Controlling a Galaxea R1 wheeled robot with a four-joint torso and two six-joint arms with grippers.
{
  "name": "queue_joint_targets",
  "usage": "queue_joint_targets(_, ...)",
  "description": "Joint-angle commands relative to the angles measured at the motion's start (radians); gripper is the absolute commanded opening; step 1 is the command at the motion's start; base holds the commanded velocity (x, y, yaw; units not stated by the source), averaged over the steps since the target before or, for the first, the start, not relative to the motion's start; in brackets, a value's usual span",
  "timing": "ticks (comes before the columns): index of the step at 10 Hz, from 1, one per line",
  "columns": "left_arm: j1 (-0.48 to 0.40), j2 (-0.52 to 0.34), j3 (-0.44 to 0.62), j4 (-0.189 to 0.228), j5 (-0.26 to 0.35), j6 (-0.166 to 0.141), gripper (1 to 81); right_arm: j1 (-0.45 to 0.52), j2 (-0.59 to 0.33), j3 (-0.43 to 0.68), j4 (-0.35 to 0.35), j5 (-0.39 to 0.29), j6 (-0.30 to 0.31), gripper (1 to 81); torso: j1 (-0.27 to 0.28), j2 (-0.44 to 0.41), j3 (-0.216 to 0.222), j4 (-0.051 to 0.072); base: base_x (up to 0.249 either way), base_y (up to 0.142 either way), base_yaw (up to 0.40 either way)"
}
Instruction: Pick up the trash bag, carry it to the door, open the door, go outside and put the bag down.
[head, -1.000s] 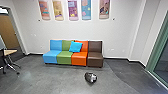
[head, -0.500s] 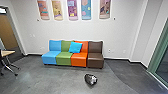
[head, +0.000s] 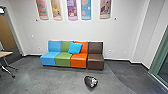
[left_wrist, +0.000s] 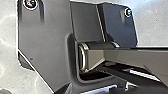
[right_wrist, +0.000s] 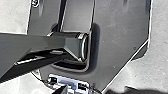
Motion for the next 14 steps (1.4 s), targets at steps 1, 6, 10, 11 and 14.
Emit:
queue_joint_targets(1,-0.039,0.005,0.009,0.005,0.061,0.006,81.1,0.040,0.000,0.004,-0.005,-0.057,-0.004,81.1,0.000,0.000,0.000,0.000,0.144,-0.063,0.000)
queue_joint_targets(6,-0.037,0.005,0.011,0.005,0.061,0.006,81.1,0.035,0.001,0.004,-0.002,-0.057,-0.004,81.1,0.000,0.000,0.000,0.000,0.144,-0.063,0.000)
queue_joint_targets(10,-0.037,0.005,0.009,0.005,0.061,0.006,81.1,0.034,0.001,0.004,-0.005,-0.057,-0.004,81.1,0.000,0.000,0.000,0.000,0.144,-0.064,0.000)
queue_joint_targets(11,-0.039,0.005,0.008,0.005,0.061,0.006,81.1,0.034,0.002,0.004,-0.005,-0.057,-0.004,81.1,0.000,0.000,0.000,0.000,0.146,-0.067,0.000)
queue_joint_targets(14,-0.039,0.005,0.005,0.005,0.061,0.006,81.1,0.035,0.002,0.004,-0.005,-0.057,-0.003,81.1,0.000,0.000,0.000,0.000,0.146,-0.067,0.000)
